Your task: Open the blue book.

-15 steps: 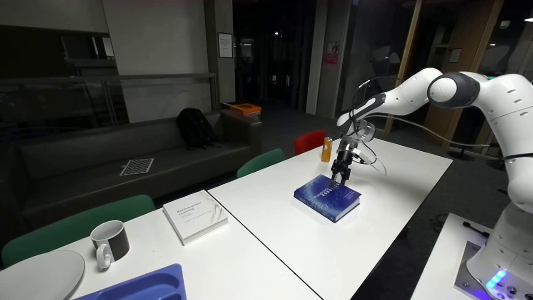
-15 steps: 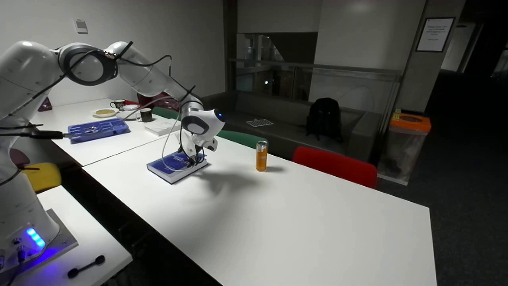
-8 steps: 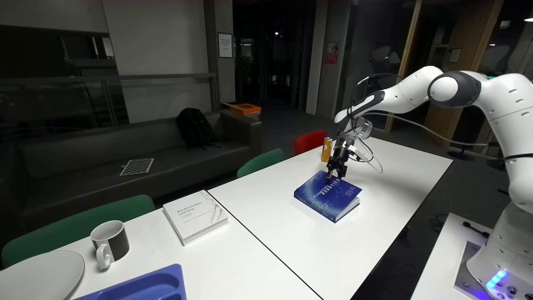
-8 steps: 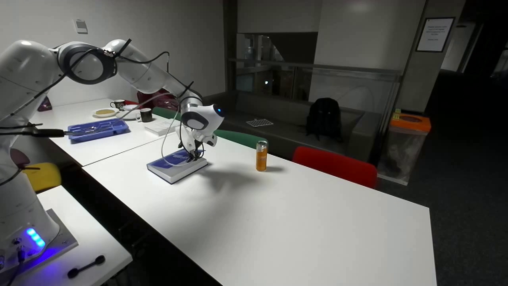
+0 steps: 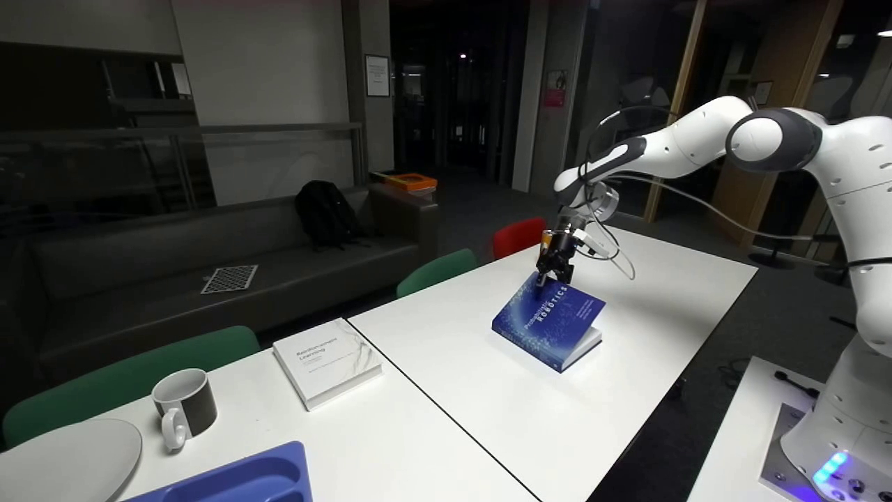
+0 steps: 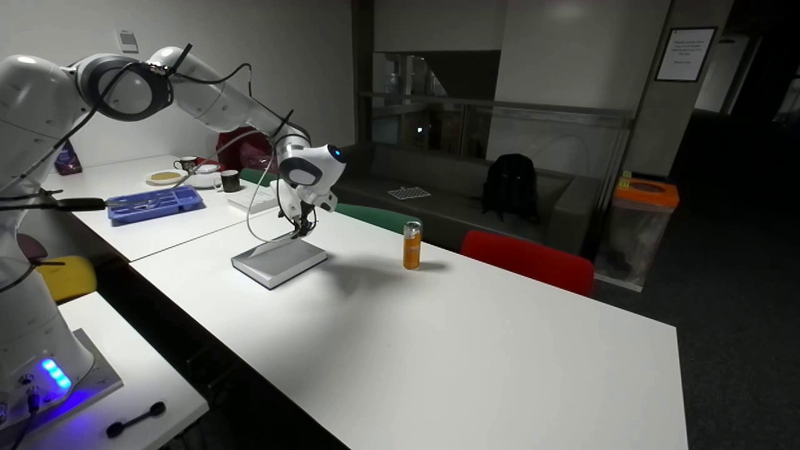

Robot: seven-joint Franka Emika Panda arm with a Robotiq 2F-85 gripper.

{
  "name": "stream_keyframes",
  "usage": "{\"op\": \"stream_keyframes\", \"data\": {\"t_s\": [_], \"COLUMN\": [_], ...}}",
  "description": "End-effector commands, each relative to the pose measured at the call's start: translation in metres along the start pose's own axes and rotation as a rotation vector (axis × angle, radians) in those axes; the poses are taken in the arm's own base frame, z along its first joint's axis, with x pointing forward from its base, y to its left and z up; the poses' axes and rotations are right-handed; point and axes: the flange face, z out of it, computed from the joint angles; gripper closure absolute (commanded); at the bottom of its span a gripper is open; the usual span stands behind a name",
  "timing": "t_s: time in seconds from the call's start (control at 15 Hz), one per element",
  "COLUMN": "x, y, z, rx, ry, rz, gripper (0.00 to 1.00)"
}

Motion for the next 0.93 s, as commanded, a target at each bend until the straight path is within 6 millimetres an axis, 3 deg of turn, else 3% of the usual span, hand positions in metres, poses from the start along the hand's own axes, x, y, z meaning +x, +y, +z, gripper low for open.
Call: {"op": "stream_keyframes", "data": {"t_s": [0.0, 0.33, 0.87], "x": [-0.015, -0.033, -0.068], "y": [-0.030, -0.064, -0.110], "z": [-0.016, -0.018, 0.025], "rx": [-0.008, -0.015, 0.012], "ry": [0.040, 0.075, 0.169], "rz": [0.026, 0.076, 0.172], "gripper": [0.00, 0.00, 0.00]}}
